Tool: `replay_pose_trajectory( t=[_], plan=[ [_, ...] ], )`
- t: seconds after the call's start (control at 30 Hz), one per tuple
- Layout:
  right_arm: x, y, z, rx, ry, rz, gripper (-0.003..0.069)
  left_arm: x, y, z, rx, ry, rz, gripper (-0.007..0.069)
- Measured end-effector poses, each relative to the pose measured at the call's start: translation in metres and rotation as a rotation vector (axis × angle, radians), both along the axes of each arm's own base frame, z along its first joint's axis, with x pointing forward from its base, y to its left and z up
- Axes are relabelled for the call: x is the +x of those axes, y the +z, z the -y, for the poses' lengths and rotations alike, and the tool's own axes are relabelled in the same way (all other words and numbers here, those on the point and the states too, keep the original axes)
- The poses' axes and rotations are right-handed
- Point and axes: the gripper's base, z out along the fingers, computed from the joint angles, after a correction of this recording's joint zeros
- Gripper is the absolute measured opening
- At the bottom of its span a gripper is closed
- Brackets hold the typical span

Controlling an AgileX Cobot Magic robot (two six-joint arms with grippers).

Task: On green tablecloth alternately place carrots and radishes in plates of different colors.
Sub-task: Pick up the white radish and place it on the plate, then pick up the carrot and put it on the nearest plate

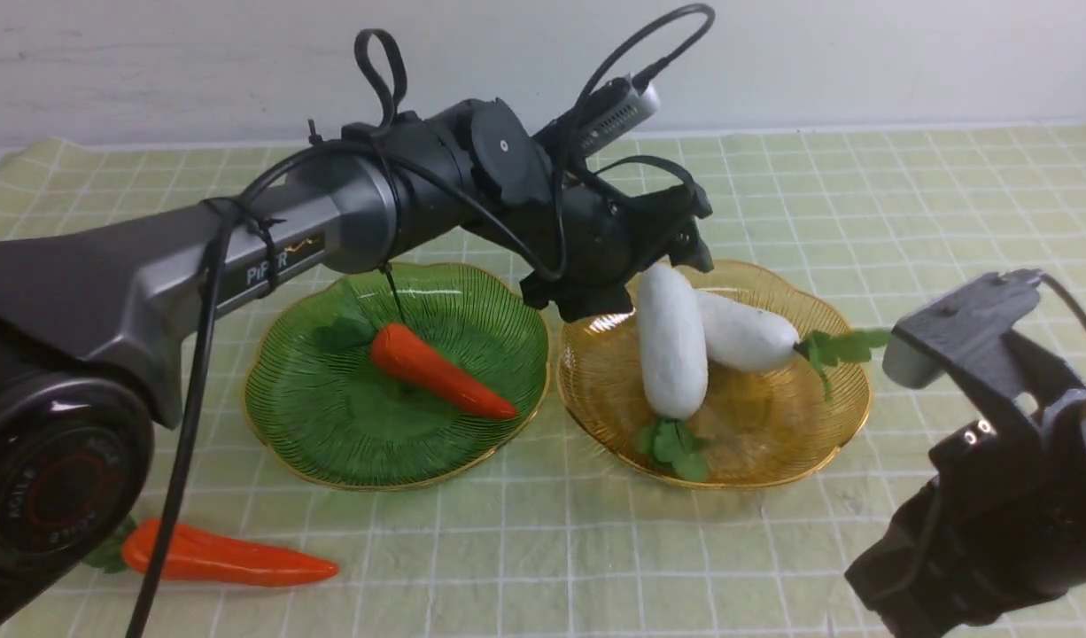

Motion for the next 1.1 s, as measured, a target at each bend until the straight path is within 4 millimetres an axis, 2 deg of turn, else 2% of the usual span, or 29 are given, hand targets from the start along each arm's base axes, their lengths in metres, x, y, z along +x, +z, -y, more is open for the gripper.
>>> replay_pose_trajectory(
  t=[0.13,0.23,0.33,0.37,0.4,0.43,0.47,0.53,0.63,0.67,0.7,0.8,0.9,0.93,1.0,1.03,1.07,1.1],
  plan=[
    [0.0,0.0,0.0,0.0,0.0,0.001,-0.0015,0.006,0.011,-0.007,-0.012,0.003,0.008,0.061],
    [0.0,0.0,0.0,0.0,0.0,0.001,-0.0015,0.017,0.05,-0.03,-0.012,-0.033,0.046,0.0553],
    [0.0,0.0,0.0,0.0,0.0,0.001,-0.0015,0.021,0.086,-0.056,0.012,-0.065,0.088,0.0458],
    [0.0,0.0,0.0,0.0,0.0,0.001,-0.0015,0.021,0.103,-0.07,0.027,-0.081,0.101,0.04],
    [0.0,0.0,0.0,0.0,0.0,0.001,-0.0015,0.02,0.108,-0.073,0.033,-0.092,0.106,0.0391],
    [0.0,0.0,0.0,0.0,0.0,0.001,-0.0015,0.017,0.137,-0.104,0.075,-0.122,0.125,0.0249],
    [0.0,0.0,0.0,0.0,0.0,0.001,-0.0015,0.016,0.141,-0.11,0.083,-0.128,0.127,0.0224],
    [0.0,0.0,0.0,0.0,0.0,0.0,-0.0015,0.012,0.163,-0.138,0.114,-0.131,0.163,0.0097],
    [0.0,0.0,0.0,0.0,0.0,0.0,-0.0015,0.005,0.185,-0.171,0.157,-0.087,0.221,0.002],
    [0.0,0.0,0.0,0.0,0.0,0.0,-0.0015,0.003,0.188,-0.176,0.169,-0.079,0.23,0.001],
    [0.0,0.0,0.0,0.0,0.0,0.0,-0.0015,-0.007,0.198,-0.192,0.205,-0.045,0.246,-0.0001],
    [0.0,0.0,0.0,0.0,0.0,0.0,-0.0015,-0.02,0.2,-0.2,0.245,-0.027,0.233,-0.0008],
    [0.0,0.0,0.0,0.001,-0.001,0.002,-0.0015,-0.052,0.191,-0.213,0.385,-0.012,0.167,-0.0008],
    [0.0,0.0,0.0,0.001,-0.001,0.002,-0.0015,-0.054,0.19,-0.214,0.395,-0.011,0.162,-0.0008],
    [0.001,0.0,0.0,0.004,-0.004,0.01,-0.0015,-0.078,0.178,-0.227,0.526,0.015,0.1,-0.0008],
    [0.002,0.0,0.0,0.008,-0.006,0.018,-0.0015,-0.097,0.155,-0.238,0.631,0.045,0.001,-0.0008],
    [0.002,0.0,-0.001,0.008,-0.007,0.019,-0.0015,-0.099,0.153,-0.239,0.641,0.049,-0.008,-0.0008],
    [0.002,0.001,-0.001,0.01,-0.008,0.022,-0.0015,-0.112,0.139,-0.246,0.696,0.075,-0.068,-0.0008]
  ],
)
